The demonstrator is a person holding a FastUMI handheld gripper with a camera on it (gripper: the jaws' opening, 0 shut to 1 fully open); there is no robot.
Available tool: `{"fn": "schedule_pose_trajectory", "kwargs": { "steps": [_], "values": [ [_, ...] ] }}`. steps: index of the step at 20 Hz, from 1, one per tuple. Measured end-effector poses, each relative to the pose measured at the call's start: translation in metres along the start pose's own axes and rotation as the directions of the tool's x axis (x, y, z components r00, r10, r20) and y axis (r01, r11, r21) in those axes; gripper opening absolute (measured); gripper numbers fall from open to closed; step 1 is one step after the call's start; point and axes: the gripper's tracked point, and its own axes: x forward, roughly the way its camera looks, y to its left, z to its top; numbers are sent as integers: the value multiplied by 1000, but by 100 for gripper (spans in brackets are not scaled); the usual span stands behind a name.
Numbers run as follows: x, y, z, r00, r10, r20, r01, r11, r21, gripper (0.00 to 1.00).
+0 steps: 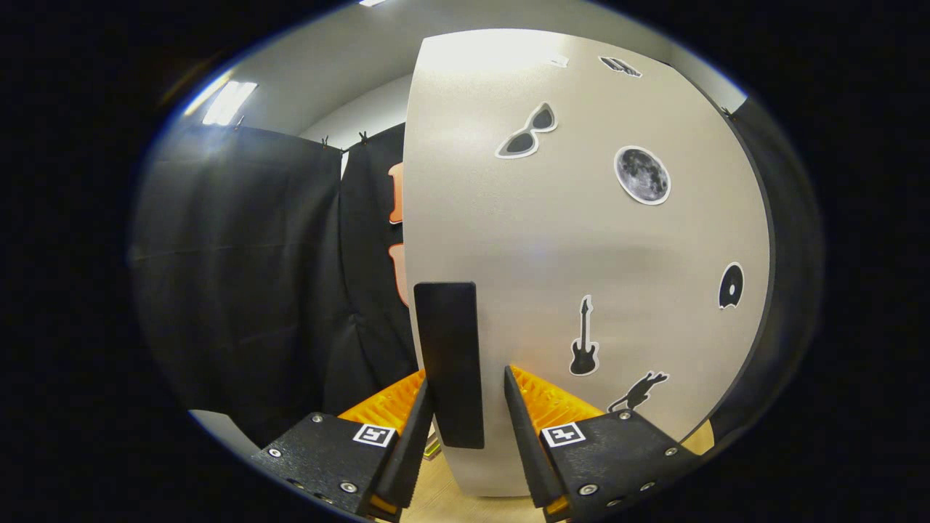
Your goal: Open the shoe cabinet door, grab the shoes and put them into the shoe cabinet, then close the shoe cabinet door.
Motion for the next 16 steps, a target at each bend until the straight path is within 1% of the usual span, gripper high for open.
{"fn": "schedule_pose_trajectory", "kwargs": {
  "steps": [3,7,16],
  "values": [
    [4,0,0,1000,-25,12,25,1000,-12,60],
    [8,0,-2,999,-31,19,32,999,-27,61],
    [14,0,-4,997,-59,42,61,997,-40,59]
  ]
}}
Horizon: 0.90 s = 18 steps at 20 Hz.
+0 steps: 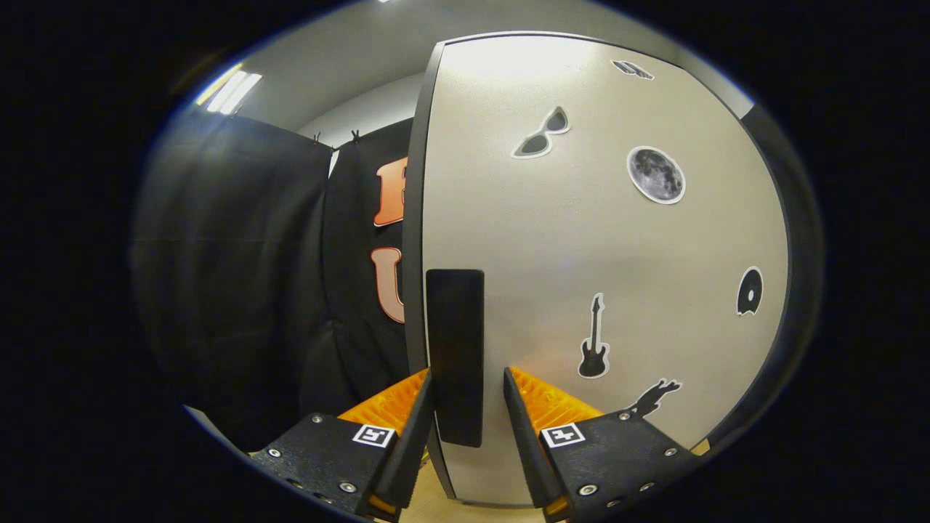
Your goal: Open the shoe cabinet door, grab the shoes and put them into the shoe cabinet, then close the shoe cabinet door.
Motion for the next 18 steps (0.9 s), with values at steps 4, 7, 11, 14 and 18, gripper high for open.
{"fn": "schedule_pose_trajectory", "kwargs": {
  "steps": [4,7,11,14,18],
  "values": [
    [-5,-1,-2,999,-25,-19,25,999,22,61],
    [-21,-2,14,999,-45,15,45,998,41,62],
    [-66,-10,25,993,-111,25,111,994,7,63],
    [-113,-20,27,983,-182,23,183,983,-26,63],
    [-179,-28,21,962,-272,9,273,961,-44,64]
  ]
}}
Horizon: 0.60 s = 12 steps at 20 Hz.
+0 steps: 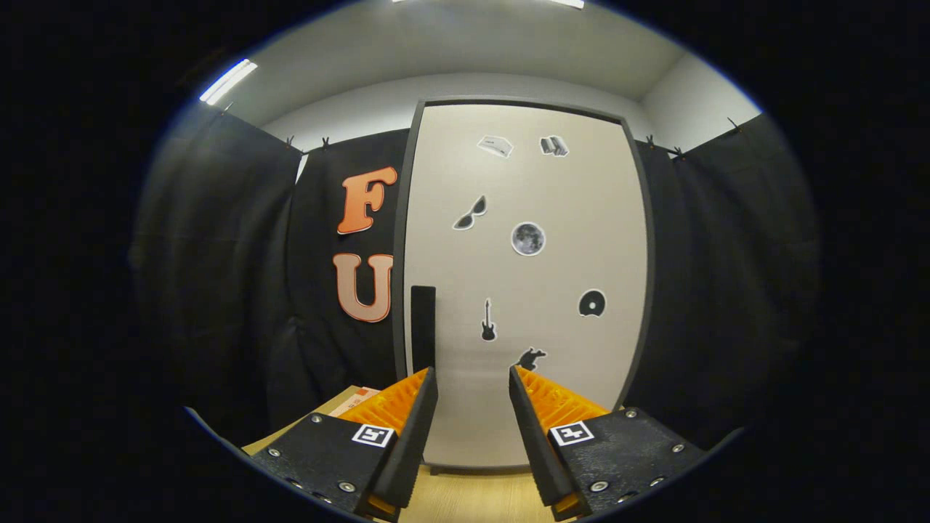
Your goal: Open the shoe cabinet door, grab the shoes and put them into the shoe cabinet, then close the shoe cabinet door.
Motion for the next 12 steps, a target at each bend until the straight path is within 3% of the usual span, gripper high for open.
{"fn": "schedule_pose_trajectory", "kwargs": {
  "steps": [4,12],
  "values": [
    [-53,-17,-9,996,-83,-17,82,997,-9,66],
    [-118,-23,-7,992,-127,-18,127,992,19,76]
  ]
}}
